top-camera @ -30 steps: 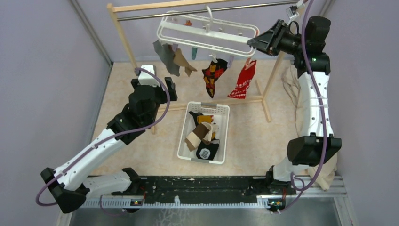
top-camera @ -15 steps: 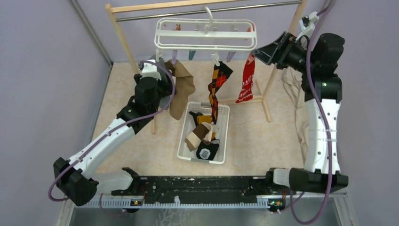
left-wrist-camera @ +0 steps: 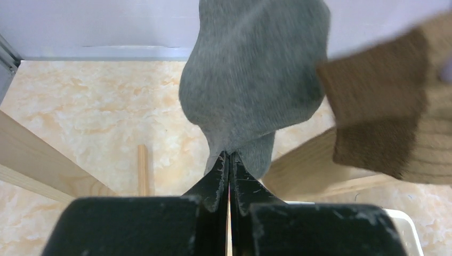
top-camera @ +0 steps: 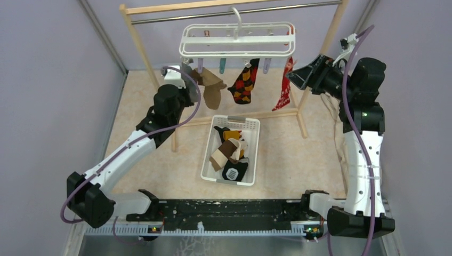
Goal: Remove the socks clipped to the hanger
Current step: Remove the sock from the hanger.
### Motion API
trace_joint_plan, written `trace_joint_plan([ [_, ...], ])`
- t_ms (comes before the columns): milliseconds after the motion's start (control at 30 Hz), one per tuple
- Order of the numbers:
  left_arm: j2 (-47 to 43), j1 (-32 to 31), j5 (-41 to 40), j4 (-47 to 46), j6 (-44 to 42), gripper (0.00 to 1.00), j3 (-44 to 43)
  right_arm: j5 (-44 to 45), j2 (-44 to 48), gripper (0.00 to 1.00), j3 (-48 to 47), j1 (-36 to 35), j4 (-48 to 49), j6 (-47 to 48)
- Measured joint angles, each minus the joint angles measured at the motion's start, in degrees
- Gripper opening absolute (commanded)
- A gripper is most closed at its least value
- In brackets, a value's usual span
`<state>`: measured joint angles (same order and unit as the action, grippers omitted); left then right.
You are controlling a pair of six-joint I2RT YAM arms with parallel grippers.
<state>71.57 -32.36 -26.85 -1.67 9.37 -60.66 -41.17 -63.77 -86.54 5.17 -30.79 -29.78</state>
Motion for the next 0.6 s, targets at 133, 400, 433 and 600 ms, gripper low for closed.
trace_joint_plan([
  [133, -1.7, 0.0, 0.8, -0.1, 0.1, 0.0, 1.6, -0.3, 0.9, 0.72, 2.3, 0.0, 0.2, -0.4],
  [400, -8.1, 0.0, 3.8, 1.2, 2.6, 0.0, 3.1, -1.2, 6.8, 0.71, 4.5, 0.0, 1.7, -0.5],
  [433, -8.9, 0.0, 4.3, 1.4, 3.0, 0.0, 3.1, -1.5, 7.6, 0.71, 5.3, 0.0, 2.0, -0.8],
  [600, -12.5, 0.0, 6.5, 3.4, 4.6, 0.0, 3.1, -2.4, 8.9, 0.7, 7.2, 0.0, 2.6, -1.7],
])
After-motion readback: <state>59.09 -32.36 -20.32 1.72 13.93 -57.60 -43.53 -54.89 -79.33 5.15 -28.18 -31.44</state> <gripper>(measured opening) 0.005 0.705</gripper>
